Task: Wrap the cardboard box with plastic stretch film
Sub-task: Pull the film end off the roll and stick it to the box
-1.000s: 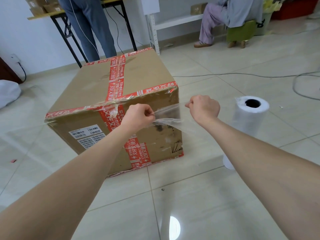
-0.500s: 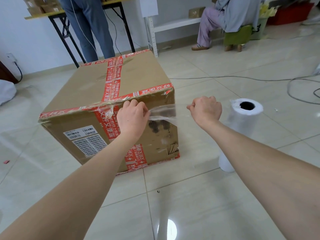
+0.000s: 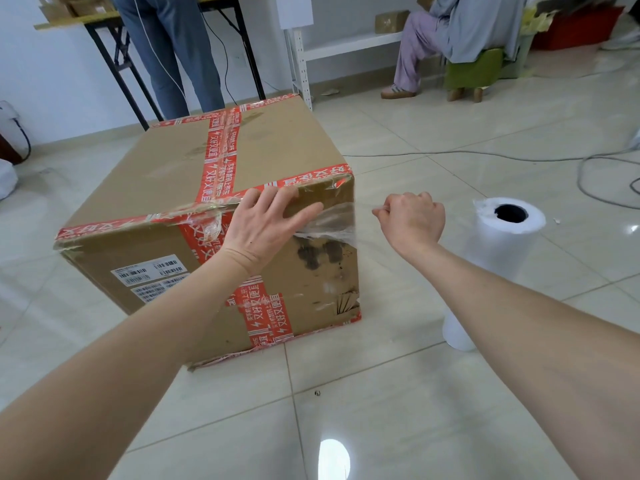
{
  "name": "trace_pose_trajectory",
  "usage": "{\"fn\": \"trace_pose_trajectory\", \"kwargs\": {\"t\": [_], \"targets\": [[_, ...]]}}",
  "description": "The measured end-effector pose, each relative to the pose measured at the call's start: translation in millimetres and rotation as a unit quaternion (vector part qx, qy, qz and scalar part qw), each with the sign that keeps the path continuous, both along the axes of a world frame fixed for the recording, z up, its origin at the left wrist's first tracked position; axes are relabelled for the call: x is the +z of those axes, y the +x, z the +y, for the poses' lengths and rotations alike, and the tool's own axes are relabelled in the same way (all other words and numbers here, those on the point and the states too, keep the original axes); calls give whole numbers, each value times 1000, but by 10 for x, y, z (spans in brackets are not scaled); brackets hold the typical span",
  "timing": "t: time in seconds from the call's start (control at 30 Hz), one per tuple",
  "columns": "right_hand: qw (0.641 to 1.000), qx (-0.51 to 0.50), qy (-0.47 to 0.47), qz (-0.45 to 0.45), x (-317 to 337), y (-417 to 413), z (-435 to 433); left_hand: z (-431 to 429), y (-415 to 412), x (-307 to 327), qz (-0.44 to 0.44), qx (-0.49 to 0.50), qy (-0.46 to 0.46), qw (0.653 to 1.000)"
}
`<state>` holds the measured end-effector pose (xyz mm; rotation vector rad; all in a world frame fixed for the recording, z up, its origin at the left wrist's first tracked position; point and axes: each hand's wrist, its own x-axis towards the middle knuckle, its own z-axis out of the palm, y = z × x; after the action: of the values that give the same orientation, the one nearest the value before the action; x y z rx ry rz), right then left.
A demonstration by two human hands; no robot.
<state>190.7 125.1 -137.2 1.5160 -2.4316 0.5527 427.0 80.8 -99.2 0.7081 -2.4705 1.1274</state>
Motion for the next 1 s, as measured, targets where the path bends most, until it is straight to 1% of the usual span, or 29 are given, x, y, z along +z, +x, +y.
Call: {"fn": "trace_pose_trajectory", "kwargs": {"t": [0.1, 0.17, 0.2, 0.27, 0.33, 0.43, 0.5, 0.6, 0.7, 0.73, 0.8, 0.87, 0.9, 0.93, 0.97, 1.0], "targets": [[1000, 1, -1, 2, -12, -17, -8, 21, -24, 5, -72, -106, -40, 991], [1000, 1, -2, 1, -26, -11, -10, 73, -192, -75, -120, -157, -25, 980], [1000, 1, -3, 0, -31, -3, -11, 97, -292, -122, -147, -162, -19, 976], [1000, 5, -5, 0, -38, 5, -16, 81, -412, -213, -217, -111, -23, 970], [1000, 9, -6, 3, -37, -18, -21, -63, -355, -276, -268, -27, -18, 963], [1000, 14, -1, 1, -15, -45, -12, -208, -221, -296, -316, 10, -60, 947], [1000, 15, 4, -2, 2, -33, 5, -206, -207, -307, -327, 17, -58, 943], [1000, 22, 8, -1, 14, -26, 43, -162, -173, -328, -315, 18, -41, 948], [999, 33, -3, -2, -7, -44, 98, -215, -95, -353, -319, 17, -46, 947], [999, 42, -23, 0, -22, -47, 128, -221, -90, -357, -314, 21, -41, 948], [992, 73, -101, 21, -42, -27, 216, -207, -103, -385, -303, 23, -31, 952], [972, 122, -192, 61, -35, 33, 318, -180, -115, -402, -298, 26, -31, 954], [962, 153, -212, 83, -45, 67, 364, -170, -119, -403, -297, 26, -33, 954], [957, 181, -202, 106, -78, 107, 405, -165, -118, -393, -296, 27, -36, 954], [958, 202, -163, 121, -129, 149, 448, -156, -119, -378, -295, 27, -36, 954], [964, 207, -103, 130, -190, 190, 485, -151, -118, -369, -297, 27, -36, 954]]}}
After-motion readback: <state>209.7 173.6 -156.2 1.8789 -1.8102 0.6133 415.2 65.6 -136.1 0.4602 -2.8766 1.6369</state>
